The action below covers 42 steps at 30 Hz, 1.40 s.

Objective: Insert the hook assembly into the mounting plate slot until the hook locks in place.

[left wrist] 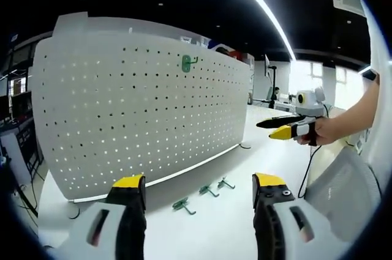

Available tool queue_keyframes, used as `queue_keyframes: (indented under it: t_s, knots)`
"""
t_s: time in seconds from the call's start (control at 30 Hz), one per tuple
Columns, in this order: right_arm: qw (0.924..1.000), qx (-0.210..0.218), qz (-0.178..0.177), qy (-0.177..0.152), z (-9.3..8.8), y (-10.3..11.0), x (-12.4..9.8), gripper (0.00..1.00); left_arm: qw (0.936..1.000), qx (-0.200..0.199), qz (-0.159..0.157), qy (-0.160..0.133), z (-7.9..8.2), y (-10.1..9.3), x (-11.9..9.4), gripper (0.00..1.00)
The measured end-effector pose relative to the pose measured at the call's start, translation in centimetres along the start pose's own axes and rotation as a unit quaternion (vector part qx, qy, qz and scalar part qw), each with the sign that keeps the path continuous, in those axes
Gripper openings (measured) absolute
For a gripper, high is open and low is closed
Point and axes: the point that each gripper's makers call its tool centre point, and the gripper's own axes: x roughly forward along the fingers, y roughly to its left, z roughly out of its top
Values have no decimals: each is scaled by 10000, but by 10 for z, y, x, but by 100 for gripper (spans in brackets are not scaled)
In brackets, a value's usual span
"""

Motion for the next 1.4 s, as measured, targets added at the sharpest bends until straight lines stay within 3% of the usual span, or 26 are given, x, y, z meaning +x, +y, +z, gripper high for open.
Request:
queue_keyframes:
  t_s: [1.03,1.4]
  knots:
    - [9963,48,21,854,-62,2,-37,63,9988,-193,28,439,-41,7,-18,73]
    - [9943,48,3,1061,-75,5,-46,65,9980,-231,36,580,-53,7,-21,73]
